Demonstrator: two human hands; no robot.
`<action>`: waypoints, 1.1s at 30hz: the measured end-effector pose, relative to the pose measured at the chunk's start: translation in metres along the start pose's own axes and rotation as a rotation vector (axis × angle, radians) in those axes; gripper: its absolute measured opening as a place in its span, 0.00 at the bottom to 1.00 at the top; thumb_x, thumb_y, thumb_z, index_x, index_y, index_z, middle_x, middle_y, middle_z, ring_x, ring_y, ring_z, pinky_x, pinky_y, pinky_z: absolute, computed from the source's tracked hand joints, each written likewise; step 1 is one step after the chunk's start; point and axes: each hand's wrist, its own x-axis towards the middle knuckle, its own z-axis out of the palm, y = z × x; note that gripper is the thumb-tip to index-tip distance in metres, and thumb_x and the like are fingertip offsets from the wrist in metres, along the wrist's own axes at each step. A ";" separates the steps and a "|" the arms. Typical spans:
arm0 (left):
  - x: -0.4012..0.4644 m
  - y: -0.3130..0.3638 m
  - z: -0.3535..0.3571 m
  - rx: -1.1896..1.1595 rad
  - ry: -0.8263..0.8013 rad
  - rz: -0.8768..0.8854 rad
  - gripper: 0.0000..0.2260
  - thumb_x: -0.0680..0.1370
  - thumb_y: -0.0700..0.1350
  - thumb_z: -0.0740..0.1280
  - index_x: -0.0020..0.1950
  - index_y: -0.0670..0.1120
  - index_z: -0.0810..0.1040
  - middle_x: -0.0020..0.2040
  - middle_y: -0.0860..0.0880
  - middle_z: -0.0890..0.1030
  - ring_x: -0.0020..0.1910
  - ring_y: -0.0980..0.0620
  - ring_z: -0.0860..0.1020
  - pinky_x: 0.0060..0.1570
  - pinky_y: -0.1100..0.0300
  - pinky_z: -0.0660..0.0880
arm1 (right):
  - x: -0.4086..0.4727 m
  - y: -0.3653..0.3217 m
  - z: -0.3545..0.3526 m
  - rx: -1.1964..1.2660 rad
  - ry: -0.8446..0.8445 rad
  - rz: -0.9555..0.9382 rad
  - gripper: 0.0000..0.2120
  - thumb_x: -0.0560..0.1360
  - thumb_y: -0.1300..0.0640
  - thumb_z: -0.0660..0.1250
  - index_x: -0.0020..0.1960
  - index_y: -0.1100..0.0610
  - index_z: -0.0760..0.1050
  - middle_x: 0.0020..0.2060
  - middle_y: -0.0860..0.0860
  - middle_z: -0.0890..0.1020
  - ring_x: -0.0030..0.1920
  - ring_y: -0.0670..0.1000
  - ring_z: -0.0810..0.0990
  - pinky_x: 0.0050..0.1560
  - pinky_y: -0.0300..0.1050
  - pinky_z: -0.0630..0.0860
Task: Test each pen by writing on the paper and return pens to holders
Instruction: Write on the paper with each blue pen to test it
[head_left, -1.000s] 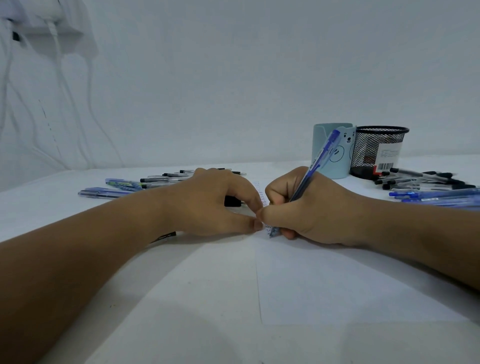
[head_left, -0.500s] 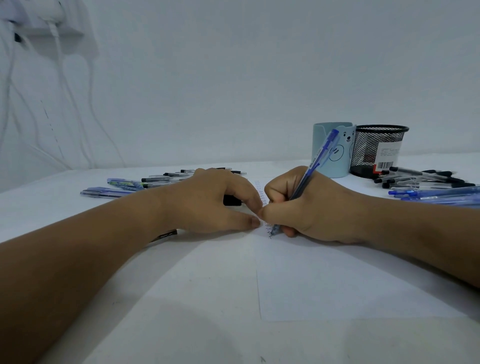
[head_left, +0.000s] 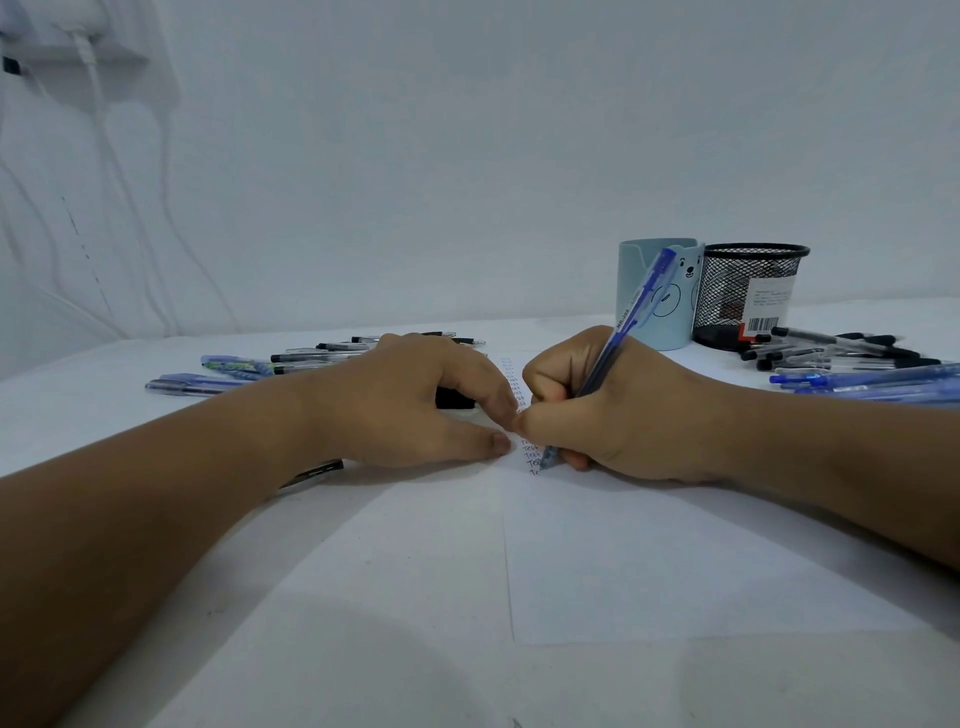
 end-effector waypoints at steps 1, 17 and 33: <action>0.000 0.000 0.000 0.004 -0.001 0.001 0.12 0.69 0.59 0.70 0.50 0.61 0.86 0.56 0.68 0.81 0.63 0.67 0.74 0.73 0.50 0.63 | 0.000 0.001 0.000 0.000 0.001 -0.005 0.24 0.74 0.69 0.68 0.26 0.54 0.61 0.21 0.50 0.69 0.27 0.52 0.70 0.28 0.39 0.65; 0.000 -0.001 -0.001 0.041 -0.001 0.001 0.10 0.71 0.58 0.74 0.51 0.61 0.86 0.56 0.69 0.81 0.63 0.69 0.73 0.74 0.53 0.62 | 0.001 0.003 -0.001 -0.021 0.015 -0.009 0.22 0.73 0.68 0.67 0.27 0.54 0.60 0.22 0.52 0.67 0.26 0.50 0.70 0.27 0.37 0.66; 0.000 -0.003 0.001 0.016 0.024 0.013 0.12 0.70 0.60 0.69 0.49 0.60 0.86 0.54 0.69 0.81 0.61 0.69 0.74 0.73 0.54 0.63 | 0.001 0.004 -0.001 0.344 0.190 0.077 0.22 0.72 0.65 0.67 0.23 0.54 0.63 0.23 0.56 0.69 0.22 0.52 0.63 0.25 0.39 0.58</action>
